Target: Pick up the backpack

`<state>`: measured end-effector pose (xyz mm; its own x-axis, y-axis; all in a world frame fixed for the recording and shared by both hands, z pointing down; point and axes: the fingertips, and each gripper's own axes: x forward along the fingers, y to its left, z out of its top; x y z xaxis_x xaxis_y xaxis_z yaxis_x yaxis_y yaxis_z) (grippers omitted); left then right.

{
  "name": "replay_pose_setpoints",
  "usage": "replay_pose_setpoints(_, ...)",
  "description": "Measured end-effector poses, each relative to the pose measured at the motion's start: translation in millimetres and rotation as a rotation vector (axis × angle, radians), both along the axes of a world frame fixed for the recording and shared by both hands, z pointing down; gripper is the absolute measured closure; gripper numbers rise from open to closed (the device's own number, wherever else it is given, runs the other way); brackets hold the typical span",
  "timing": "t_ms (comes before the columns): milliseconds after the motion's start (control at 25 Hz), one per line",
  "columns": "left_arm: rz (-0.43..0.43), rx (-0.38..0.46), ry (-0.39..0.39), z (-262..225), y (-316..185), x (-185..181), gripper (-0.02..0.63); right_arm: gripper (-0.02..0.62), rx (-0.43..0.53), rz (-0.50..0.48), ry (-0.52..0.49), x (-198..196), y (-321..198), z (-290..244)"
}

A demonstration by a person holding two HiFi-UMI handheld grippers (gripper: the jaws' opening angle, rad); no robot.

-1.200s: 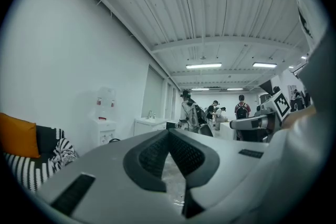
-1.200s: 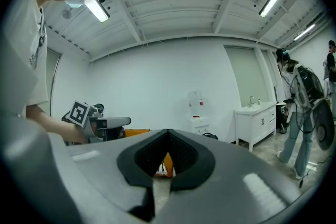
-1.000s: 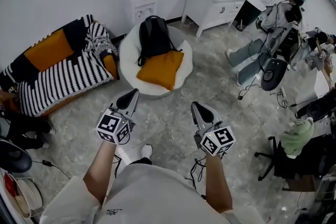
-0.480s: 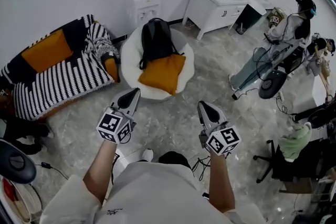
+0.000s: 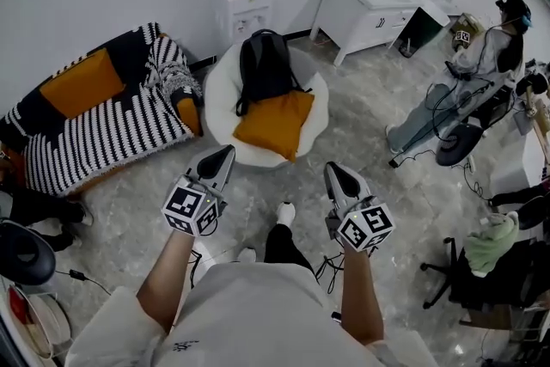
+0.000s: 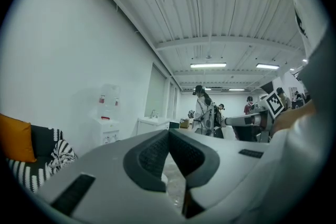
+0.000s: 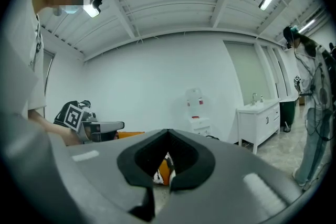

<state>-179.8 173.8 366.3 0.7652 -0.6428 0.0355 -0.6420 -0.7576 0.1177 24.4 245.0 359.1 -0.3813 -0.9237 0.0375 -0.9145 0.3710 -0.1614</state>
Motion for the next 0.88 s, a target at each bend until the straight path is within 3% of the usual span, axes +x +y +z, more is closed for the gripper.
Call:
replay_pose_setpoints(240,-0.007,-0.007,-0.016,1.7,-42.8,35.3,0.611,0.593,-0.001,-0.021,-0.013,30.7,-55.0,5.0)
replay_pose_setpoints(520,-0.032,0.000,-0.026,-7.2,-102.4,88.0,0.611,0.592,-0.005,-0.035,-0.030,92.3,-122.9,1.8)
replay_pose_setpoints(880,-0.103,-0.026,-0.047,-1.2,-173.5,146.1,0.611,0.592,-0.048,-0.125,-0.048,137.0,-206.5,17.1)
